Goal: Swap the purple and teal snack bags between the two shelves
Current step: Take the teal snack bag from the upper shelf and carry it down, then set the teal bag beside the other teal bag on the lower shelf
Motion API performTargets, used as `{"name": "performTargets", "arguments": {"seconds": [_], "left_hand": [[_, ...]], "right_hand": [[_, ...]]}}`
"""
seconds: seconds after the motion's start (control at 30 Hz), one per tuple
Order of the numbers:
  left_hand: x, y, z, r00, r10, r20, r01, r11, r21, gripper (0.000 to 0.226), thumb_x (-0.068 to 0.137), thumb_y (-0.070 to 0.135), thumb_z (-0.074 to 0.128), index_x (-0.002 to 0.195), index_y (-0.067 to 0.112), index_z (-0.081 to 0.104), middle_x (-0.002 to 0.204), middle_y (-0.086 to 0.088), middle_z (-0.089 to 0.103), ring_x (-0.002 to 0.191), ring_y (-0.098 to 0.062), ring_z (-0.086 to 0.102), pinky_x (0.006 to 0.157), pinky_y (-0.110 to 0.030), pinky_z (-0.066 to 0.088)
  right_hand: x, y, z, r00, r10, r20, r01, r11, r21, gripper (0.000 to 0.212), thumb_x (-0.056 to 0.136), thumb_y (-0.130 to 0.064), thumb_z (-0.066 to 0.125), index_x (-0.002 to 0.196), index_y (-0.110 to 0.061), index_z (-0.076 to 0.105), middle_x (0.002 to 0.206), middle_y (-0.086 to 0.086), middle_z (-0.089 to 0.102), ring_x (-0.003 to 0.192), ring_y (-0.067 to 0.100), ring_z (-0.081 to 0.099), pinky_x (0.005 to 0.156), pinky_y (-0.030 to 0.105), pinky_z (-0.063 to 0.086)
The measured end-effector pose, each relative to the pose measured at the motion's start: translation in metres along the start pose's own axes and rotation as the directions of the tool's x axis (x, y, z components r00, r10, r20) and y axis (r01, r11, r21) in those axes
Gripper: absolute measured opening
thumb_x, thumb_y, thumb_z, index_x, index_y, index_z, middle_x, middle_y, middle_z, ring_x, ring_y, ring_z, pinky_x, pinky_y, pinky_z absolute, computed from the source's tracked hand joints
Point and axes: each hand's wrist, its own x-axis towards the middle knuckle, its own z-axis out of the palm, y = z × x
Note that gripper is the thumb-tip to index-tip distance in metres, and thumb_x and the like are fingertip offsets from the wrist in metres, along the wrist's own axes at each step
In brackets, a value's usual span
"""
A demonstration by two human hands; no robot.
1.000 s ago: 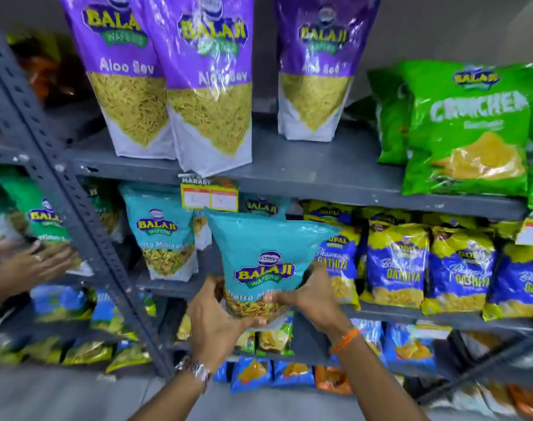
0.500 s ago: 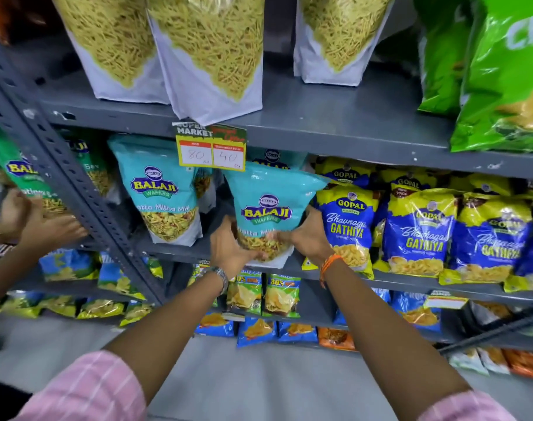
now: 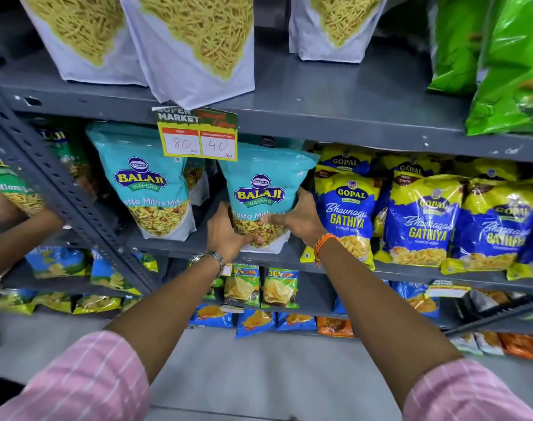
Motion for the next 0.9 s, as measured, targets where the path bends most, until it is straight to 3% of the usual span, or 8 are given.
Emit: {"name": "performTargets", "arguments": {"seconds": [0.17, 0.27, 0.37, 0.43, 0.6, 0.7, 0.77, 0.9], "left_hand": [[-0.007, -0.007, -0.009, 1.000, 0.009, -0.014, -0.010, 0.996, -0.084, 0.107, 0.045, 0.033, 0.101, 0.135, 0.013, 0.046, 0.132, -0.008, 0.066, 0.121, -0.020, 0.063, 0.099, -0.039, 0.056], [-0.033, -0.001, -0.024, 0.990, -0.105, -0.099, 0.072, 0.954, -0.291, 0.099, 0.056, 0.019, 0.097, 0.141, 0.008, 0.048, 0.141, -0.011, 0.058, 0.129, -0.017, 0.055, 0.113, -0.039, 0.045], [-0.063, 0.008, -0.044, 0.944, -0.165, -0.285, 0.024, 0.898, -0.439, 0.070, 0.067, 0.007, 0.090, 0.128, 0.008, 0.057, 0.124, -0.009, 0.064, 0.121, -0.022, 0.062, 0.110, -0.046, 0.050], [-0.080, 0.023, -0.062, 0.895, -0.143, -0.423, -0.072, 0.888, -0.454, 0.056, 0.071, 0.005, 0.087, 0.119, 0.012, 0.060, 0.116, -0.008, 0.066, 0.114, -0.025, 0.065, 0.105, -0.044, 0.053], [-0.079, 0.085, -0.116, 0.790, 0.042, -0.612, -0.312, 0.886, -0.342, 0.043, 0.078, 0.006, 0.082, 0.113, 0.017, 0.058, 0.114, -0.006, 0.064, 0.112, -0.027, 0.065, 0.098, -0.022, 0.052], [-0.062, 0.132, -0.149, 0.711, 0.262, -0.652, -0.455, 0.879, -0.143, 0.047, 0.078, 0.006, 0.081, 0.121, 0.011, 0.063, 0.117, 0.006, 0.056, 0.113, -0.012, 0.059, 0.105, -0.026, 0.047], [-0.047, 0.155, -0.162, 0.684, 0.325, -0.654, -0.496, 0.864, -0.090, 0.053, 0.078, 0.008, 0.082, 0.126, 0.011, 0.061, 0.121, 0.008, 0.051, 0.116, -0.009, 0.056, 0.108, -0.027, 0.044], [-0.016, 0.176, -0.176, 0.724, 0.320, -0.611, -0.435, 0.899, -0.045, 0.072, 0.075, 0.026, 0.085, 0.137, 0.012, 0.053, 0.131, 0.006, 0.050, 0.126, -0.025, 0.056, 0.111, -0.043, 0.046]], "right_hand": [[-0.021, -0.007, -0.005, 0.999, -0.027, 0.032, 0.026, 0.999, 0.037, 0.098, 0.055, -0.002, 0.095, 0.137, -0.011, 0.043, 0.125, -0.004, 0.066, 0.116, 0.007, 0.064, 0.099, 0.036, 0.058], [-0.059, -0.020, -0.011, 0.985, -0.095, -0.146, 0.098, 0.995, 0.016, 0.105, 0.055, -0.013, 0.097, 0.143, -0.015, 0.039, 0.145, 0.000, 0.052, 0.134, 0.010, 0.049, 0.111, 0.030, 0.046], [-0.105, -0.047, -0.011, 0.913, -0.132, -0.387, 0.180, 0.980, 0.090, 0.081, 0.059, -0.012, 0.095, 0.127, -0.024, 0.053, 0.131, 0.001, 0.061, 0.122, 0.014, 0.057, 0.102, 0.033, 0.050], [-0.130, -0.075, -0.010, 0.873, -0.235, -0.428, 0.297, 0.951, 0.085, 0.063, 0.062, -0.010, 0.093, 0.110, -0.031, 0.059, 0.113, -0.001, 0.068, 0.105, 0.012, 0.064, 0.088, 0.031, 0.057], [-0.122, -0.160, -0.014, 0.845, -0.447, -0.293, 0.493, 0.864, 0.103, 0.047, 0.070, -0.007, 0.089, 0.105, -0.025, 0.063, 0.102, -0.005, 0.070, 0.096, 0.009, 0.067, 0.083, 0.024, 0.055], [-0.088, -0.217, -0.018, 0.848, -0.521, -0.102, 0.531, 0.836, 0.142, 0.059, 0.070, -0.007, 0.088, 0.118, -0.026, 0.059, 0.114, -0.004, 0.067, 0.101, 0.006, 0.063, 0.087, 0.017, 0.052], [-0.061, -0.245, -0.020, 0.845, -0.534, -0.021, 0.533, 0.838, 0.118, 0.072, 0.069, -0.006, 0.088, 0.131, -0.018, 0.052, 0.120, 0.001, 0.062, 0.098, 0.011, 0.059, 0.078, 0.013, 0.052], [-0.013, -0.280, -0.023, 0.873, -0.473, 0.117, 0.471, 0.881, 0.053, 0.090, 0.069, -0.001, 0.087, 0.144, -0.007, 0.037, 0.131, 0.012, 0.054, 0.112, 0.021, 0.054, 0.075, 0.013, 0.052]]}}
